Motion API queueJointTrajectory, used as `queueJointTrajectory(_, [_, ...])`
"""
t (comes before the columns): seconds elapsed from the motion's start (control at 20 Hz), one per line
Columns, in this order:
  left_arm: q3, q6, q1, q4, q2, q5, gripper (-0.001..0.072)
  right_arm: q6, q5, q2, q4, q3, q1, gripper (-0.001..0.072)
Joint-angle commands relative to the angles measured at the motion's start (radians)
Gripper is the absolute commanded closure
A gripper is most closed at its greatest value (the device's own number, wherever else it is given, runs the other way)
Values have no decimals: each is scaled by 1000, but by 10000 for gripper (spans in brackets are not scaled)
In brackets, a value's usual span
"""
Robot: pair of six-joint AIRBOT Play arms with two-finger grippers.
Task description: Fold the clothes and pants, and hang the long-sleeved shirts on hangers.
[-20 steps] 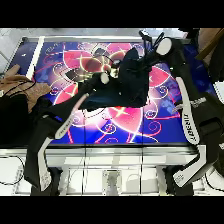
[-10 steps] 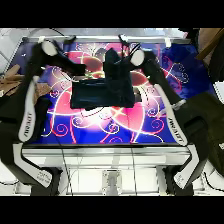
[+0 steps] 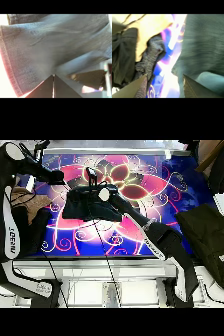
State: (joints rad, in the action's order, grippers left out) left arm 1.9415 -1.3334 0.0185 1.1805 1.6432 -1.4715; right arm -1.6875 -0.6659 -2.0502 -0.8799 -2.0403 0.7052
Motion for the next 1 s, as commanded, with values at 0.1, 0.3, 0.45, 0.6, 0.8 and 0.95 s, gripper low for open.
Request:
queueJointTrajectory(0.1, [0, 7, 6, -3, -4, -15, 695, 131, -147, 69, 3, -32, -106, 229])
queueJointTrajectory(0.3, [0, 7, 6, -4, -4, -19, 695, 132, -527, 204, -374, -19, -348, 233])
queueJointTrajectory(0.45, [0, 6, 6, -6, -4, -18, 694, 34, -710, 233, -454, 62, -518, 228])
queueJointTrajectory(0.6, [0, 3, 6, -60, -4, -18, 694, -46, -661, 163, -133, 146, -638, 124])
queueJointTrajectory(0.8, [0, 3, 6, -93, -4, -16, 694, 19, -644, -19, 257, 159, -689, 20])
queueJointTrajectory(0.95, [0, 3, 6, -89, -4, -14, 694, 72, -592, -101, 325, 159, -633, 18])
